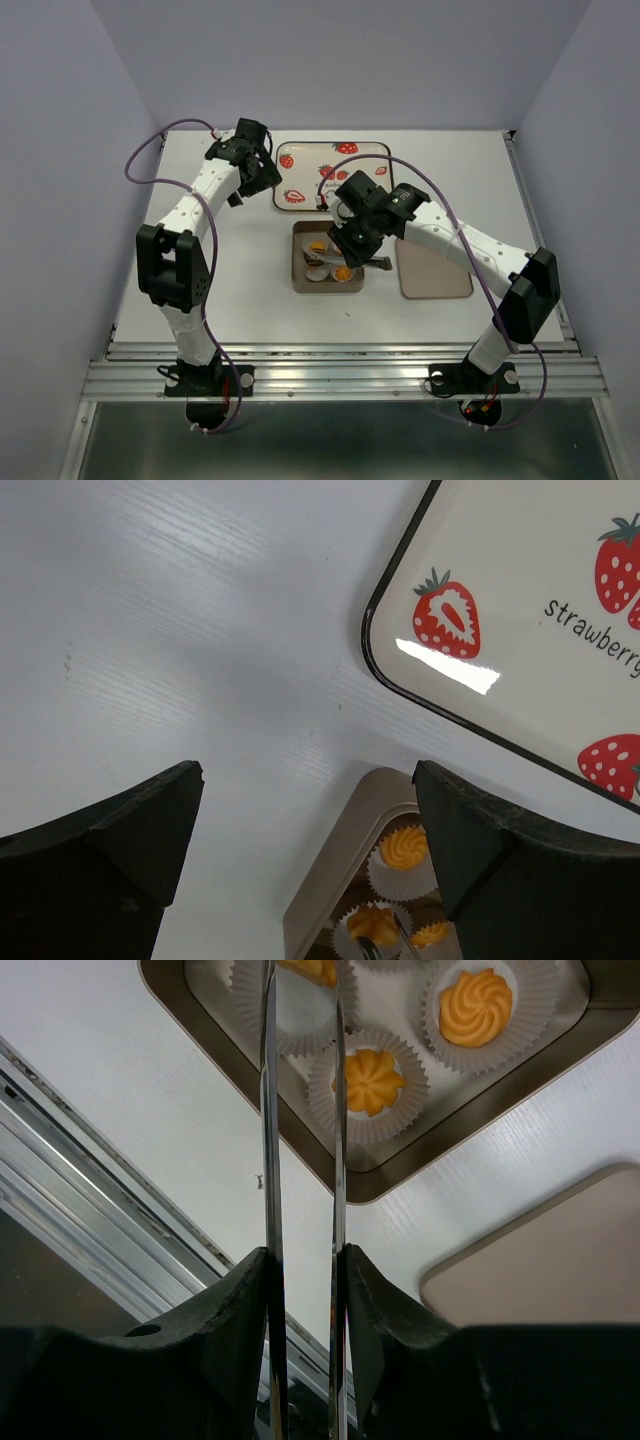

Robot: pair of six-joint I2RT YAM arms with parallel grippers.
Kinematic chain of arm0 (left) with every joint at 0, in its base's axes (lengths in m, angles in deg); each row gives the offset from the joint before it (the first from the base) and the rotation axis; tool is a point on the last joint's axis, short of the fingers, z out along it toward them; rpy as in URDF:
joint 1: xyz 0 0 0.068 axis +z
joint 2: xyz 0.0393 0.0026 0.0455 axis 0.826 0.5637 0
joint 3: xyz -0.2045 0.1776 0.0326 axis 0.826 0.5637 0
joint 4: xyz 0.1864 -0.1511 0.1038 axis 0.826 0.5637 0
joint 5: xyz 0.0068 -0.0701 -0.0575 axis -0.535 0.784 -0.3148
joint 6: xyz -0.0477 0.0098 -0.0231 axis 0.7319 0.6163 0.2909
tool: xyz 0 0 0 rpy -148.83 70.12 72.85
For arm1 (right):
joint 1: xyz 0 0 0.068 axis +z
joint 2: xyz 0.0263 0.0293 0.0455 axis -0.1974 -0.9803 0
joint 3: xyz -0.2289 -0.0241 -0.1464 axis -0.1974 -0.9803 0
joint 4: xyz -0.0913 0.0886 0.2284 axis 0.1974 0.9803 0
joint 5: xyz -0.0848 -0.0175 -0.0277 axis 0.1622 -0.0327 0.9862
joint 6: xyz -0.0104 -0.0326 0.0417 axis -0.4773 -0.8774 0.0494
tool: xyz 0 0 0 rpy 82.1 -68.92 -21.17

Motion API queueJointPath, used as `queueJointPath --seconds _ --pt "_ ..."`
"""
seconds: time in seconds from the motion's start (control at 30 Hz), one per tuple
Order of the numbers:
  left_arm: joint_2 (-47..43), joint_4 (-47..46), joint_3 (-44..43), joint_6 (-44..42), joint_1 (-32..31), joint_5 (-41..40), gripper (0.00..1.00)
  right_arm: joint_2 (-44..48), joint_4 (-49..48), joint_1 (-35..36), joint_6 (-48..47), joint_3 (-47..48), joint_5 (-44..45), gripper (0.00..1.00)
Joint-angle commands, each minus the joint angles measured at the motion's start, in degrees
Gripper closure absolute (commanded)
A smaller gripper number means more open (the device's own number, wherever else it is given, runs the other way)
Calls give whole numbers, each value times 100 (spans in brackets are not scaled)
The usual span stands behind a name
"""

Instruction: Pack the cookies

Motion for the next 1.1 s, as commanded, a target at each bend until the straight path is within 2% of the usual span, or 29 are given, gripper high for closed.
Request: queueJointPath --seconds 0.0,0.67,1.07 --pt "-394 -44 85 -34 -25 -107 1 212 -468 59 -24 -28 113 61" --pt "-438 -80 164 -60 -25 -159 1 309 -627 112 -42 -389 254 61" --pt "-368 -71 111 -78 -25 -177 1 415 -477 112 -59 -433 201 54"
